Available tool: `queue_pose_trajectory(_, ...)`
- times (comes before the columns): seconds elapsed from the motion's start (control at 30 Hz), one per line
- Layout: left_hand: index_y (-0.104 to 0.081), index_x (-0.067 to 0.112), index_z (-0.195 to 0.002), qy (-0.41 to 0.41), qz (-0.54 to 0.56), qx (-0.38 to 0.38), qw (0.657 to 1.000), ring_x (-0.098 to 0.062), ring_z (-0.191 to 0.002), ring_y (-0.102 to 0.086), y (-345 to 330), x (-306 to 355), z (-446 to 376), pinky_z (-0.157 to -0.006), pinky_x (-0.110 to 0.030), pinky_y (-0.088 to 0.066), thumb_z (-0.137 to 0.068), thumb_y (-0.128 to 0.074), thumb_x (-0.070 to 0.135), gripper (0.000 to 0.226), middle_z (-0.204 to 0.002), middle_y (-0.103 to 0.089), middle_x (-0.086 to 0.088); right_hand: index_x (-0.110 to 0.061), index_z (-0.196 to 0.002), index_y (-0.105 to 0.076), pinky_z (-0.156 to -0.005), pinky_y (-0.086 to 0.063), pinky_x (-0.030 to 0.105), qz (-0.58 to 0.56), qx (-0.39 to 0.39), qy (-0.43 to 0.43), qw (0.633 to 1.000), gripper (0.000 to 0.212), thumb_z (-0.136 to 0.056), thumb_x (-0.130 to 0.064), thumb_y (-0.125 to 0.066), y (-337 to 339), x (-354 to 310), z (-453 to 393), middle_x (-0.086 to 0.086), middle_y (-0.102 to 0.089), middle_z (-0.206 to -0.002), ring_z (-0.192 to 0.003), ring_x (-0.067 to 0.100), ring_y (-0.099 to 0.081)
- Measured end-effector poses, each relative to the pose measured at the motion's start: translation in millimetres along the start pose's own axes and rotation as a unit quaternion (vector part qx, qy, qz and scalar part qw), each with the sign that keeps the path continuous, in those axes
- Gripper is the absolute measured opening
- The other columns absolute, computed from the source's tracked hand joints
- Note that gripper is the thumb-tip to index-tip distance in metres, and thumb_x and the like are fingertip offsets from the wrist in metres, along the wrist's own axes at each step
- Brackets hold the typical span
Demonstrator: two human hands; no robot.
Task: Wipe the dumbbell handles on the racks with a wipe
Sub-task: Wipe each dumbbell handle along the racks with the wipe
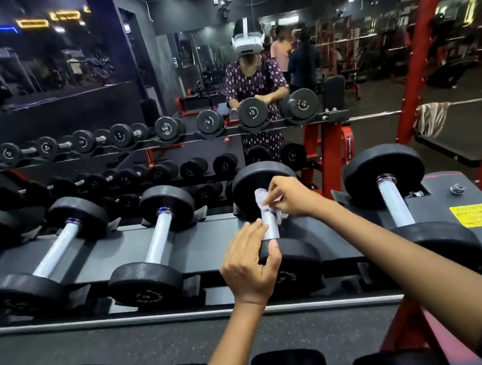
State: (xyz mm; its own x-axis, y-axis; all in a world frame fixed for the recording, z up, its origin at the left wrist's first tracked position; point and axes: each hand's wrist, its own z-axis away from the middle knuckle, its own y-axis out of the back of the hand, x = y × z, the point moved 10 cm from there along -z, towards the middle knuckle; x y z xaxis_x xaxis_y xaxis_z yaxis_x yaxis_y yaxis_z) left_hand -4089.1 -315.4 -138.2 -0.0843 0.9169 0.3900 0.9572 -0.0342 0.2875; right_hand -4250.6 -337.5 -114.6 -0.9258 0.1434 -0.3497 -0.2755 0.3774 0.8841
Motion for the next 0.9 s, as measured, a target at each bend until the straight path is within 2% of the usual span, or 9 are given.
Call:
queue_pose_trajectory(0.1, -0.077, 0.008, -0.095, -0.003, 0.001, 0.008, 1.000, -0.025, -0.100, -0.070, 1, -1, 1, -0.091, -0.027, -0.048, -0.085, -0.050, 0.029, 0.035, -0.105, -0.073, -0.005, -0.001, -0.096, -0.073, -0.074, -0.043, 0.036, 0.027, -0.021, 0.015, 0.999, 0.019, -0.080, 0.001, -0.063, -6, -2, 3, 0.024, -0.063, -0.089, -0.084, 0.035, -0.060)
queue_pose_trajectory(0.27, -0.076, 0.010, -0.096, 0.001, -0.012, 0.022, 1.000, -0.018, -0.105, -0.065, 3, 1, -2, -0.080, -0.025, -0.048, -0.085, -0.048, 0.031, 0.036, -0.114, -0.070, -0.008, -0.008, -0.092, -0.075, -0.066, -0.039, 0.016, -0.009, -0.067, 0.007, 0.998, 0.021, -0.076, 0.000, -0.067, -16, -5, 27, 0.012, -0.068, -0.085, -0.079, 0.022, -0.061)
queue_pose_trajectory(0.33, -0.073, 0.007, -0.094, 0.008, -0.011, 0.038, 0.999, -0.014, -0.096, -0.060, 7, 2, 0, -0.072, -0.021, -0.044, -0.083, -0.049, 0.033, 0.037, -0.110, -0.066, -0.005, -0.006, -0.096, -0.074, -0.071, -0.037, 0.022, 0.004, -0.052, 0.001, 0.999, 0.019, -0.080, -0.003, -0.065, -10, -1, 9, 0.017, -0.068, -0.090, -0.086, 0.027, -0.061)
queue_pose_trajectory(0.43, -0.064, 0.004, -0.089, 0.022, -0.007, 0.063, 0.998, -0.015, -0.087, -0.053, 12, -1, 1, -0.072, -0.016, -0.036, -0.081, -0.051, 0.033, 0.032, -0.097, -0.055, -0.004, -0.003, -0.100, -0.073, -0.081, -0.041, 0.030, 0.034, -0.046, 0.009, 0.998, 0.020, -0.085, -0.006, -0.060, -17, -4, 2, 0.019, -0.059, -0.099, -0.096, 0.033, -0.056)
queue_pose_trajectory(0.57, -0.061, 0.004, -0.076, 0.028, -0.011, 0.044, 0.999, -0.012, -0.077, -0.048, 9, -1, 2, -0.066, -0.015, -0.032, -0.082, -0.050, 0.031, 0.031, -0.082, -0.056, -0.007, -0.007, -0.104, -0.072, -0.068, -0.030, 0.007, 0.053, -0.163, 0.077, 0.982, 0.022, -0.085, -0.007, -0.061, -33, -27, 37, 0.001, -0.052, -0.095, -0.084, 0.012, -0.049)
queue_pose_trajectory(0.63, -0.061, 0.004, -0.075, 0.032, -0.005, 0.039, 0.999, -0.012, -0.076, -0.047, 8, -2, 2, -0.065, -0.016, -0.033, -0.082, -0.050, 0.031, 0.030, -0.080, -0.055, -0.006, -0.008, -0.104, -0.071, -0.067, -0.031, 0.005, 0.046, -0.166, 0.070, 0.983, 0.023, -0.083, -0.006, -0.063, -23, -23, 28, 0.001, -0.055, -0.093, -0.083, 0.010, -0.048)
queue_pose_trajectory(0.73, -0.058, 0.005, -0.083, 0.046, 0.018, 0.048, 0.998, -0.013, -0.078, -0.047, 9, -6, 3, -0.069, -0.018, -0.035, -0.082, -0.051, 0.034, 0.030, -0.084, -0.054, -0.005, -0.008, -0.106, -0.071, -0.072, -0.032, 0.019, 0.057, -0.106, 0.015, 0.993, 0.022, -0.086, -0.008, -0.060, -8, -3, 1, 0.015, -0.062, -0.103, -0.095, 0.025, -0.056)
queue_pose_trajectory(0.8, -0.050, 0.010, -0.093, 0.058, 0.041, 0.058, 0.996, -0.013, -0.081, -0.046, 10, -9, 4, -0.073, -0.018, -0.036, -0.081, -0.053, 0.035, 0.028, -0.088, -0.051, -0.005, -0.004, -0.105, -0.070, -0.068, -0.027, 0.017, 0.061, -0.106, 0.025, 0.992, 0.022, -0.086, -0.006, -0.060, -13, -6, 2, 0.017, -0.061, -0.103, -0.096, 0.028, -0.056)
queue_pose_trajectory(0.9, -0.045, 0.015, -0.099, 0.066, 0.061, 0.058, 0.994, -0.014, -0.084, -0.047, 12, -11, 4, -0.079, -0.013, -0.034, -0.080, -0.054, 0.037, 0.031, -0.092, -0.049, -0.002, -0.005, -0.100, -0.073, -0.063, -0.030, 0.010, 0.027, -0.168, 0.061, 0.984, 0.020, -0.081, -0.004, -0.065, -29, -24, 26, 0.004, -0.059, -0.089, -0.079, 0.014, -0.054)
